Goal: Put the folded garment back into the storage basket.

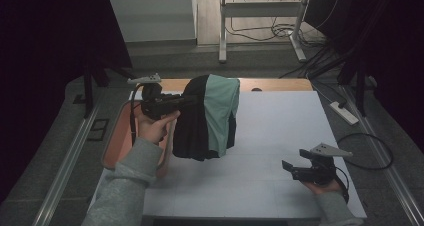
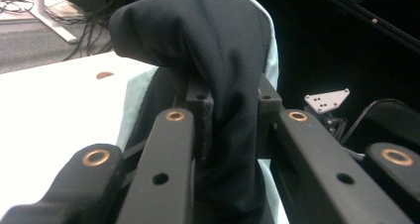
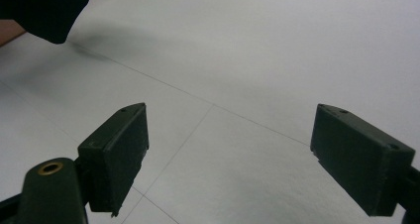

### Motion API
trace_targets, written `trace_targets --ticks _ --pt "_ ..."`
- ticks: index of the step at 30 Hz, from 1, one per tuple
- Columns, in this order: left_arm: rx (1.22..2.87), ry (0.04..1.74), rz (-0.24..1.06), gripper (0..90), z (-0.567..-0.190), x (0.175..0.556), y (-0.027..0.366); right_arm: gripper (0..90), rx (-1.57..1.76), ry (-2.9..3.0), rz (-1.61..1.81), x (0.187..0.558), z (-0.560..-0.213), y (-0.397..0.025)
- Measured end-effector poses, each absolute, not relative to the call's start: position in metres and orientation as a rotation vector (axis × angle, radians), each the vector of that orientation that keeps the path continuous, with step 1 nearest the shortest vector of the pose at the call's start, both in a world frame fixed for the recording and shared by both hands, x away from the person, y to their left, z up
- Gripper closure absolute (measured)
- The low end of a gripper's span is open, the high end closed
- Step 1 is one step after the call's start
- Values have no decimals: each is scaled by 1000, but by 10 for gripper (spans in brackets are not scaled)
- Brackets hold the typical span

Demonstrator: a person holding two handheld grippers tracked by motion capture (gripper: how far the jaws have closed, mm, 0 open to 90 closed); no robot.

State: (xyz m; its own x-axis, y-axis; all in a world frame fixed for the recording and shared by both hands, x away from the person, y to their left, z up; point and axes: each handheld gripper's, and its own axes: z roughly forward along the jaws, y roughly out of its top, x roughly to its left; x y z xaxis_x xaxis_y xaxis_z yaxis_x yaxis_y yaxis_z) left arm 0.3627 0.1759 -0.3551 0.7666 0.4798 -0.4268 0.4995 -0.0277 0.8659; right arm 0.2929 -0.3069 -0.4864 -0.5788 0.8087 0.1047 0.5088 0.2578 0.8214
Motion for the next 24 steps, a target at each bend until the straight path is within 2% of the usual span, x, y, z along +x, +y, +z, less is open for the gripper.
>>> trace_targets --ticks 24 --pt "1619 801 17 760 -345 359 195 155 1210 2190 1238 293 -486 -307"
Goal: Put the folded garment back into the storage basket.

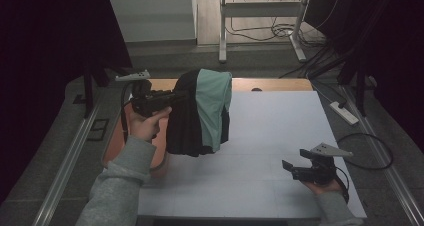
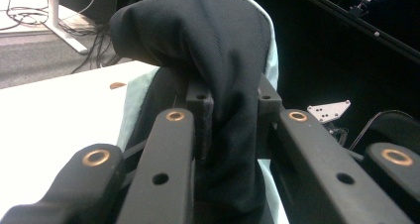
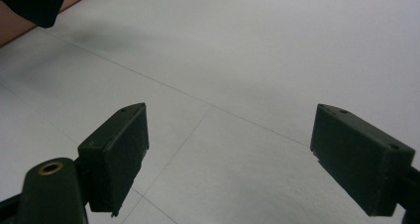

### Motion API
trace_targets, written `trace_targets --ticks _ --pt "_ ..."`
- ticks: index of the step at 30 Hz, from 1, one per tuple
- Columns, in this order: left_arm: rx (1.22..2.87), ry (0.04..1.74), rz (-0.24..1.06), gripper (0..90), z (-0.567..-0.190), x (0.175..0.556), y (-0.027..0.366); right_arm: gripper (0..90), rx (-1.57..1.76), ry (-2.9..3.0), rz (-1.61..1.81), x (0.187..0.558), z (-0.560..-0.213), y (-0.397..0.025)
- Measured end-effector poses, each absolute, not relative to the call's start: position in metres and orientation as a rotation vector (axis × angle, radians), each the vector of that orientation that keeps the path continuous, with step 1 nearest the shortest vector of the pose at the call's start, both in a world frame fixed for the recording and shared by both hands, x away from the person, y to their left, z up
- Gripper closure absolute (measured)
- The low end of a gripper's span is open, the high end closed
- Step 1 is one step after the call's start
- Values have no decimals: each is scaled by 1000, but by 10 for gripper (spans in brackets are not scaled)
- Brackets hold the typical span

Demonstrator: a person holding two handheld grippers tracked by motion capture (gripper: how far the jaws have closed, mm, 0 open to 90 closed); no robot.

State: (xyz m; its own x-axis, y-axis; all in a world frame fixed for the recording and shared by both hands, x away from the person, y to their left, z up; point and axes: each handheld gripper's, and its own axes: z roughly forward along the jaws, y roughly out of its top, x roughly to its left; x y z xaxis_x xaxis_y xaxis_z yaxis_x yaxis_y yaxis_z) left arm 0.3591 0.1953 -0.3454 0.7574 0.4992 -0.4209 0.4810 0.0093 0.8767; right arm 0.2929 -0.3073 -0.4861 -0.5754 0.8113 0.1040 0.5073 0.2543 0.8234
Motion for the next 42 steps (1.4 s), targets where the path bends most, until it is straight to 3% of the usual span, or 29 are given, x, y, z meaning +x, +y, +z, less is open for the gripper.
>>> trace_targets --ticks 42 --pt "1577 836 89 762 -327 345 238 155 1217 2188 1230 294 -487 -307"
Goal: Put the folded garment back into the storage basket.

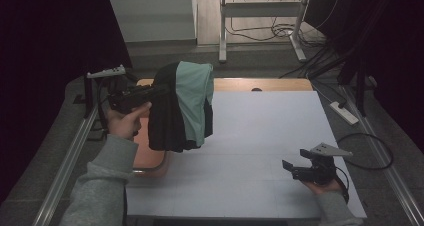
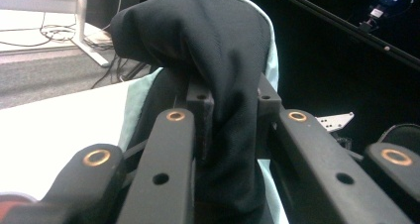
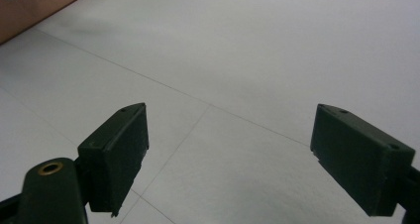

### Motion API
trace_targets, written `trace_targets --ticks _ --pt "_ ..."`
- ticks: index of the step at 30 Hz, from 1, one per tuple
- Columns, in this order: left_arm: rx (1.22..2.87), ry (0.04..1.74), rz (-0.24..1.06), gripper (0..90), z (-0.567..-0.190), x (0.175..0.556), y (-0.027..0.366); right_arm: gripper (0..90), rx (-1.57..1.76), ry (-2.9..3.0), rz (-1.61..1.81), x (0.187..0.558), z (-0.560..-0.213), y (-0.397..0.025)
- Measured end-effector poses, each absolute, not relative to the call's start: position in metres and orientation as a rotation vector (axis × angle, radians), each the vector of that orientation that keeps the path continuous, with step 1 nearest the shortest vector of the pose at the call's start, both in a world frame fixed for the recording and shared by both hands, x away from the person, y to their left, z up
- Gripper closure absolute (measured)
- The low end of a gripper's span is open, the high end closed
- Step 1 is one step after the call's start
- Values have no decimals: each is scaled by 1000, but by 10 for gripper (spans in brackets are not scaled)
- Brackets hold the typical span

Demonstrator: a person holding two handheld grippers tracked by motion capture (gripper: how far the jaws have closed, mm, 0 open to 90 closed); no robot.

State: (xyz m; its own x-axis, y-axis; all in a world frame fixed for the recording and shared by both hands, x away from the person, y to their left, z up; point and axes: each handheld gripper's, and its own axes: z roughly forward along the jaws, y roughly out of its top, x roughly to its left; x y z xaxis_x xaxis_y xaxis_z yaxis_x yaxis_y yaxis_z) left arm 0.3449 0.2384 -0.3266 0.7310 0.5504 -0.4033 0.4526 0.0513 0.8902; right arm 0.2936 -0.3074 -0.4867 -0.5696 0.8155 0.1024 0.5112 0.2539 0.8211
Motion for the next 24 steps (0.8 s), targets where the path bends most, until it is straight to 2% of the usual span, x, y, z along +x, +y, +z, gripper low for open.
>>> trace_targets --ticks 24 --pt "1522 855 143 763 -311 331 271 155 1223 2188 1222 294 -487 -307"
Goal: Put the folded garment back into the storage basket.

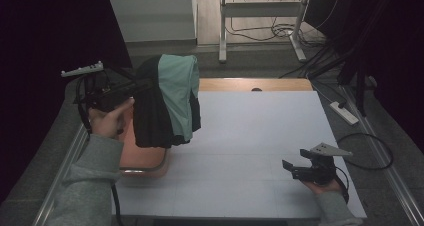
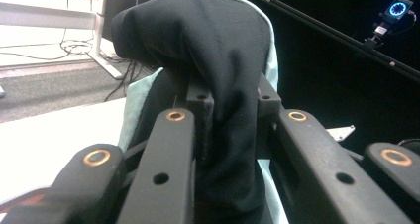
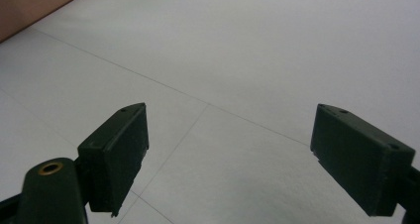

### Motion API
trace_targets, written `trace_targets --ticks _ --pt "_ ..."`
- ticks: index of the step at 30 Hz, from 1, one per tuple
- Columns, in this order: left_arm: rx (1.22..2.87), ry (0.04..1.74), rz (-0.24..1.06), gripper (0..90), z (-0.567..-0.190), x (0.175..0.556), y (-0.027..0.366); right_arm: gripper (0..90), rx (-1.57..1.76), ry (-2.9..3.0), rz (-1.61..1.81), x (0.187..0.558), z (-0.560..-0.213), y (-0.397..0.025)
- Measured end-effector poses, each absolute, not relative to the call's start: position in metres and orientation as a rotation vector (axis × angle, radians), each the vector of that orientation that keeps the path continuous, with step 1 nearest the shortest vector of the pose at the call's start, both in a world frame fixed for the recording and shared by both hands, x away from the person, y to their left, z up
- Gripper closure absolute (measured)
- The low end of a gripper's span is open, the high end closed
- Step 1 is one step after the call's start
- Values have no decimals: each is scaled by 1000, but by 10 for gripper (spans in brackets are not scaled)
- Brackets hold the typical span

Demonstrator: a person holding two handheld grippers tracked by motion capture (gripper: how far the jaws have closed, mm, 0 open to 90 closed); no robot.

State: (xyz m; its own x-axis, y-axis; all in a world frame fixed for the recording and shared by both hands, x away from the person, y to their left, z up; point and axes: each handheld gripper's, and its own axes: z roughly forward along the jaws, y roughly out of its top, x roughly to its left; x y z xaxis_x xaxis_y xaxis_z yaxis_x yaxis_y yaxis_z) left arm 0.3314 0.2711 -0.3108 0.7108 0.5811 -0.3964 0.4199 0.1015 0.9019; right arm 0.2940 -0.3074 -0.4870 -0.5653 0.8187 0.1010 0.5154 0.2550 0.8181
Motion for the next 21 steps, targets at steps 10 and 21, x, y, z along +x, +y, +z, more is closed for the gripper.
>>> trace_targets --ticks 10,21 --pt "1505 865 165 763 -305 326 284 155 1224 2187 1220 294 -487 -307" --pt "1480 888 182 763 -306 320 302 156 1231 2186 1214 294 -487 -307"
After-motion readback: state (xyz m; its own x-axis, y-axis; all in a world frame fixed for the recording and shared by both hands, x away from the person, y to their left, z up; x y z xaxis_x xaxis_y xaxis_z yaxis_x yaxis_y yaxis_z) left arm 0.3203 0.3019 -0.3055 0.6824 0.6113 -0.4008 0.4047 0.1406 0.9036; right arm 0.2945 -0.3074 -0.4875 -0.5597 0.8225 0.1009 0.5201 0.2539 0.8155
